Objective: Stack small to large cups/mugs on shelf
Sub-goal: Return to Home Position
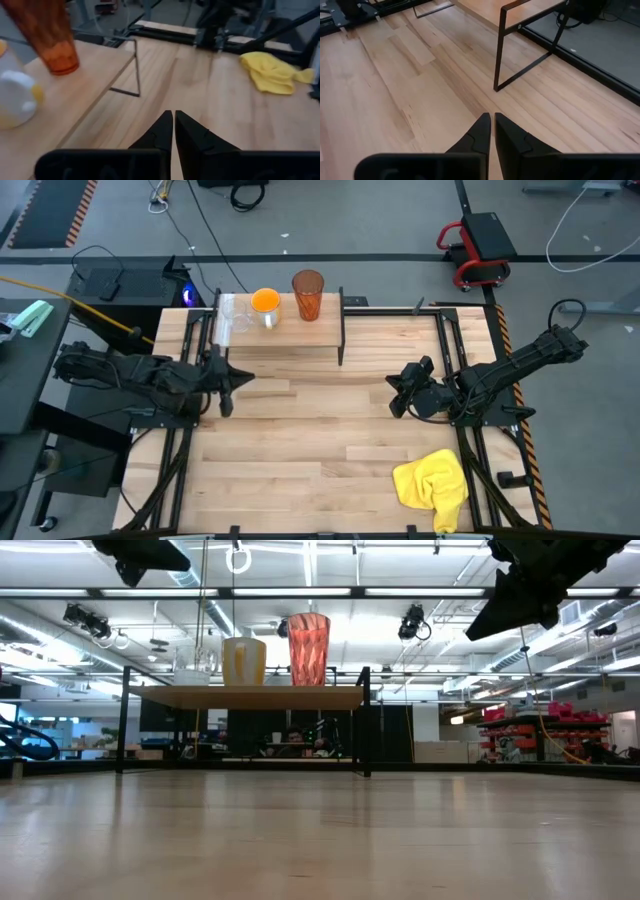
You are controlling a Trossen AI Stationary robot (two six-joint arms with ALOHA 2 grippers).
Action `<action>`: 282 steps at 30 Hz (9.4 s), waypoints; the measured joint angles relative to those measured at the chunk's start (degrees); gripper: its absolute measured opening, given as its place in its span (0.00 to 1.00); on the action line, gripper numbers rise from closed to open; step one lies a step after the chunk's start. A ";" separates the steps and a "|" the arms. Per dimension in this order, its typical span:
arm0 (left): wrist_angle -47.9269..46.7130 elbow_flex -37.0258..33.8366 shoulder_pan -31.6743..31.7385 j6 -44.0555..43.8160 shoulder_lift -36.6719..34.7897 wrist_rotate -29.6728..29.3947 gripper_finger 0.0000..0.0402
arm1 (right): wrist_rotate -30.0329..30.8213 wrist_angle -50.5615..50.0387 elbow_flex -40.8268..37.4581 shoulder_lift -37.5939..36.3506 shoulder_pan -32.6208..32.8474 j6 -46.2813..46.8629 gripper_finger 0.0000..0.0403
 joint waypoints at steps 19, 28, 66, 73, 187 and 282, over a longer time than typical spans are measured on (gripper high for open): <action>6.24 -13.29 0.33 -2.37 -0.02 2.72 0.06 | 0.46 9.73 -8.30 -0.02 4.87 -1.55 0.08; 6.18 -3.75 0.85 2.34 -0.02 2.60 0.09 | 0.48 10.32 -7.02 -0.45 4.72 -3.60 0.08; 5.75 1.26 0.85 4.55 5.62 4.82 0.14 | 1.07 16.43 -6.93 -3.77 3.01 -11.25 0.08; 4.28 1.24 0.85 4.22 5.64 4.80 0.15 | 0.88 16.98 -6.93 -5.30 1.78 -11.62 0.08; -3.53 -6.64 0.84 -4.34 3.38 -5.53 0.14 | -11.67 19.18 -10.37 -29.41 -0.76 -13.76 0.02; 24.48 -39.48 0.85 6.03 -39.06 -6.10 0.08 | -22.12 52.26 -40.52 -56.57 -0.91 -35.93 0.02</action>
